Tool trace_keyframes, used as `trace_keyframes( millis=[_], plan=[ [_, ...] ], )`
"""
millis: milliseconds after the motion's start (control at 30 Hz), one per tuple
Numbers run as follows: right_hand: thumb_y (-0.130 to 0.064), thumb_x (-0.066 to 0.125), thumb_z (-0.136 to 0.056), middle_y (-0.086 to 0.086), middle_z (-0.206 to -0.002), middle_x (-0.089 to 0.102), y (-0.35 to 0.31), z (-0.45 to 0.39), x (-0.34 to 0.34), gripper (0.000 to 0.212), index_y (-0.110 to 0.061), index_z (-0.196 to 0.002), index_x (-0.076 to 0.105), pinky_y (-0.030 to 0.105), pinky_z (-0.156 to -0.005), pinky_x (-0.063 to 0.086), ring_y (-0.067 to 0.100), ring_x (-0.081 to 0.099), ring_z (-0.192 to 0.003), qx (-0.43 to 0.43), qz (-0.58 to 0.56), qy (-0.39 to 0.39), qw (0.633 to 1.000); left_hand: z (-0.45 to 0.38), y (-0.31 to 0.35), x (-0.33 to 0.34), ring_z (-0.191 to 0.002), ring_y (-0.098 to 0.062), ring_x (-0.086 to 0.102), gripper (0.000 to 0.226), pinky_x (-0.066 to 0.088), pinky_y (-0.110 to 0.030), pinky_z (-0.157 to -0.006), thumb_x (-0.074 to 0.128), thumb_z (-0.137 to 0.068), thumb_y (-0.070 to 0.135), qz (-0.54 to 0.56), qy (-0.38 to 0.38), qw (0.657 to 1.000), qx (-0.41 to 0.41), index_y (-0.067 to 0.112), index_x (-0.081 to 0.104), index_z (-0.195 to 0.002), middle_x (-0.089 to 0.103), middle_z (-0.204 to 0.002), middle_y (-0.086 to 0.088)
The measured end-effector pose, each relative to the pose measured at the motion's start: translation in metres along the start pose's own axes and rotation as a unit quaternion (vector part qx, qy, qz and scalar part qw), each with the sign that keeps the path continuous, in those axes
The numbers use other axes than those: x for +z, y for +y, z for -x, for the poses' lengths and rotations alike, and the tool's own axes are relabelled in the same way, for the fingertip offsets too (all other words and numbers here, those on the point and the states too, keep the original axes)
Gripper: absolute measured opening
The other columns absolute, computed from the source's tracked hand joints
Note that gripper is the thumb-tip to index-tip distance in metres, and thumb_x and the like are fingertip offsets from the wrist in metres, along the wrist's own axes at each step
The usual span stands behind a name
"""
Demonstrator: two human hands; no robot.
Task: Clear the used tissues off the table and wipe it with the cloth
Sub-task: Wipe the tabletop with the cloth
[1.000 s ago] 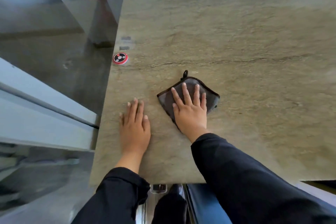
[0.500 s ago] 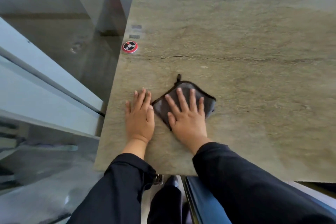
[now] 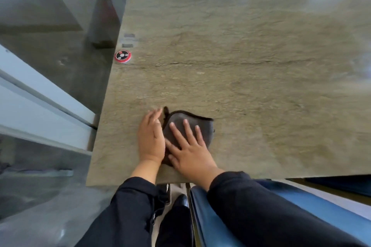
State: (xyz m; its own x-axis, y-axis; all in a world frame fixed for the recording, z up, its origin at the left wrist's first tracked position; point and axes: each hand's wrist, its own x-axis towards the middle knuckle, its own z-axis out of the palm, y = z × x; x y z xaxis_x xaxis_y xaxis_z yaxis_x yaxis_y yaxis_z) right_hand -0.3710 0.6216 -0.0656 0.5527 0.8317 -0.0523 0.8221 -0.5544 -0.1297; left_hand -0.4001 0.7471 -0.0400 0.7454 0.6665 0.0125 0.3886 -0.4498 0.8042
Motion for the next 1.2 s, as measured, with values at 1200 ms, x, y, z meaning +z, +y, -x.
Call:
trace_keyframes(
  millis=[1200],
  plan=[
    [-0.056, 0.008, -0.092, 0.003, -0.161, -0.006, 0.201, 0.127, -0.03, 0.062, -0.036, -0.148, -0.007, 0.056, -0.111, -0.012, 0.035, -0.023, -0.142, 0.234, 0.01, -0.052, 0.971, 0.039, 0.092, 0.152, -0.144, -0.016, 0.021, 0.068, -0.011, -0.043, -0.117, 0.009, -0.088, 0.047, -0.157, -0.065, 0.982, 0.086, 0.021, 0.046, -0.138, 0.037, -0.15, 0.001]
  ],
)
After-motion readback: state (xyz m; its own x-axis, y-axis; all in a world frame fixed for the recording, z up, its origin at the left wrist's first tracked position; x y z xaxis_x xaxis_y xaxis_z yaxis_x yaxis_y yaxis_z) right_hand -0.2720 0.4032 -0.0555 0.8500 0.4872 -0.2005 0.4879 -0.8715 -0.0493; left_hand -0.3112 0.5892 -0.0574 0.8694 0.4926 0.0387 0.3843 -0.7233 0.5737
